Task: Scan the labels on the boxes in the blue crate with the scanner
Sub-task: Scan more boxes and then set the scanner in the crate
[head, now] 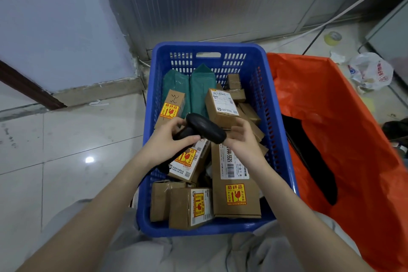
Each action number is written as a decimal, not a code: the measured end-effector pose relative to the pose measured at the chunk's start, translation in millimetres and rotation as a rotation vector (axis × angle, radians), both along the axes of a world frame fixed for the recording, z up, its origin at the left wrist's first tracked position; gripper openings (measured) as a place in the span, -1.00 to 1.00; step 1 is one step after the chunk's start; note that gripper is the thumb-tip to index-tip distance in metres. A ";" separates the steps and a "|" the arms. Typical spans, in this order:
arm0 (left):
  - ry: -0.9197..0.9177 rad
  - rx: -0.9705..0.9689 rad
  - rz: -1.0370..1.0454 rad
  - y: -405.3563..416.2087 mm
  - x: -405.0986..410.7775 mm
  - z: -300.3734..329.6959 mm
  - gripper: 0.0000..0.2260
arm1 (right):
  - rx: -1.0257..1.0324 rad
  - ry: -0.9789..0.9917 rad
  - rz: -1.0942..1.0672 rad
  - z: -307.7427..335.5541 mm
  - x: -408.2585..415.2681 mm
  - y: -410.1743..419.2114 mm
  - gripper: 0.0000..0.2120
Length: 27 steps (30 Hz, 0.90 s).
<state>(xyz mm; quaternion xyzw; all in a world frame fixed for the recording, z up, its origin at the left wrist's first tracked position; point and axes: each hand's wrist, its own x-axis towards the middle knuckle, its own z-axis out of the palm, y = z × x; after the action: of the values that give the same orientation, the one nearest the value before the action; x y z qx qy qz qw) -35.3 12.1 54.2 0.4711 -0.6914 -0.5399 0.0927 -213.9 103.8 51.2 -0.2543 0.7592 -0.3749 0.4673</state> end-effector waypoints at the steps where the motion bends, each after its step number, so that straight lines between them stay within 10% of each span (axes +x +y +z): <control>1: -0.019 -0.019 -0.013 0.8 -2.7 -1.9 -0.68 | -0.020 0.002 0.047 0.0 -1.9 0.8 -0.23; 17: -0.350 -0.223 -0.342 -6.1 -19.5 -54.1 -0.41 | -0.035 0.217 0.345 -35.8 -1.1 -5.7 -0.52; 27: -0.234 -0.303 -0.277 -8.8 -7.4 -71.7 -0.44 | 0.006 0.221 0.310 -56.5 5.4 -9.3 -0.46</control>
<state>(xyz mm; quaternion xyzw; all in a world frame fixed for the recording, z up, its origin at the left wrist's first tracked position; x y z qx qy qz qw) -42.6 3.3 -17.5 0.4119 -0.8285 -0.3793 0.0065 -208.5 94.5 -5.2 -0.4063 0.7588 -0.2661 0.4341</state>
